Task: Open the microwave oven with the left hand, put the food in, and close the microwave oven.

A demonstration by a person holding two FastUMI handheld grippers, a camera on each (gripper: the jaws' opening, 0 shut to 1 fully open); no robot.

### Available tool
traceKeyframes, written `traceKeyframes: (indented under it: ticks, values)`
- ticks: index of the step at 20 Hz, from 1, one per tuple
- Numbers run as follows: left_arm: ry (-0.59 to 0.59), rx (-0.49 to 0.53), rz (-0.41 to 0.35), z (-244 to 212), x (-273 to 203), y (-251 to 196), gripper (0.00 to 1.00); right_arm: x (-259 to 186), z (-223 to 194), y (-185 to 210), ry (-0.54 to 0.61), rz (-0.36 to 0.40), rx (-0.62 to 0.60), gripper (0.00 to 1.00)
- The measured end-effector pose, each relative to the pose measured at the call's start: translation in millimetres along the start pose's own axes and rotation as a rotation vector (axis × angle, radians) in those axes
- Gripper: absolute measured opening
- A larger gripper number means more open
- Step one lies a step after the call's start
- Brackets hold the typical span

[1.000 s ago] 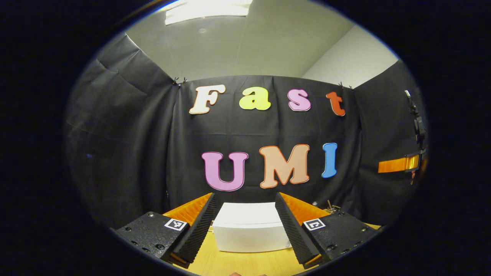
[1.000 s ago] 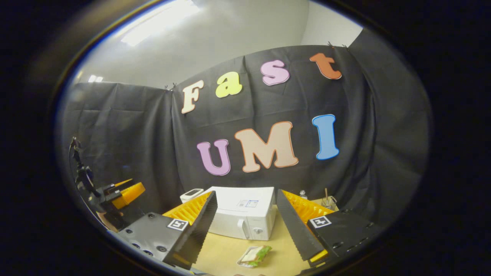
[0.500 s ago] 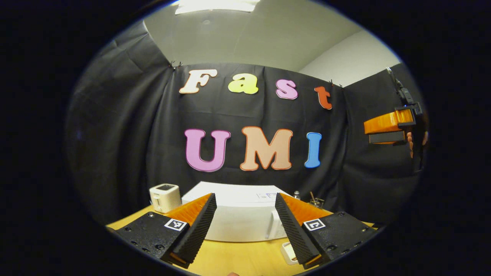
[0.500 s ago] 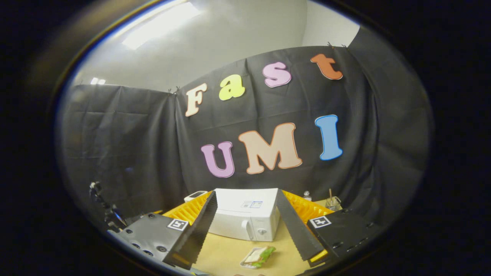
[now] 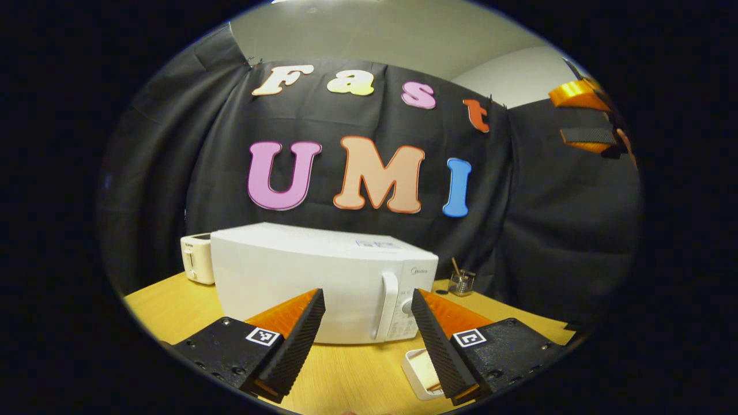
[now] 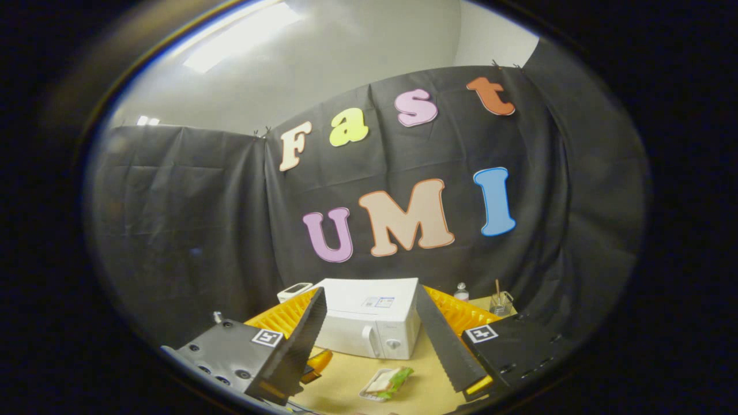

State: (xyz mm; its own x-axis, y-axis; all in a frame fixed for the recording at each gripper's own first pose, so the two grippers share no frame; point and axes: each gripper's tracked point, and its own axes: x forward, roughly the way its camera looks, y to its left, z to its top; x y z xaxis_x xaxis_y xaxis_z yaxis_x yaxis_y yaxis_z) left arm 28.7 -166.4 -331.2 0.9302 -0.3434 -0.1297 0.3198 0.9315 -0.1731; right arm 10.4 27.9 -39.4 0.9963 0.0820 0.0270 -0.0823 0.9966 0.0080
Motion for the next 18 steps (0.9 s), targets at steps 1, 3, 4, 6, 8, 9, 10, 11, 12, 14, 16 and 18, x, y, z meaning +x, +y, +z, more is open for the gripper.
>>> traceKeyframes:
  ticks: [1, 3, 4, 6, 8, 9, 10, 11, 12, 14, 16, 18]
  values:
    - [0.010, -0.002, -0.021, -9, 9, -8, 0.94, -1, 0, 0, -0.005, 0.007, 0.007, 0.98]
    - [0.027, 0.012, -0.028, -25, 26, -15, 0.94, -2, -3, -2, -0.002, 0.010, 0.004, 0.98]
    - [0.030, 0.025, -0.025, -33, 33, -16, 0.92, -2, -5, -5, 0.000, 0.005, -0.004, 0.98]
    - [0.042, 0.041, -0.025, -46, 49, -20, 0.90, -1, -6, -9, 0.001, -0.009, -0.014, 0.98]
    - [0.047, 0.041, -0.032, -54, 64, -24, 0.90, 0, -9, -8, 0.006, -0.005, -0.025, 0.98]
    - [0.055, 0.039, -0.027, -56, 70, -23, 0.88, 0, -10, -8, 0.013, -0.003, -0.028, 0.98]
    - [0.051, 0.037, -0.011, -58, 77, -19, 0.88, 0, -13, -7, 0.020, 0.002, -0.027, 0.98]
    - [0.051, 0.039, 0.002, -59, 84, -16, 0.85, 0, -11, -6, 0.018, 0.011, -0.025, 0.98]
    - [0.052, 0.044, 0.007, -61, 92, -16, 0.85, 0, -10, -6, 0.017, 0.013, -0.026, 0.98]
    - [0.068, 0.049, 0.004, -68, 105, -17, 0.84, 0, -8, -8, 0.009, 0.010, -0.033, 0.98]
    - [0.089, 0.053, 0.004, -75, 116, -20, 0.81, 0, -8, -11, 0.006, 0.004, -0.041, 0.98]
    - [0.094, 0.055, 0.032, -80, 123, -16, 0.74, 1, -10, -14, 0.007, -0.001, -0.049, 0.98]
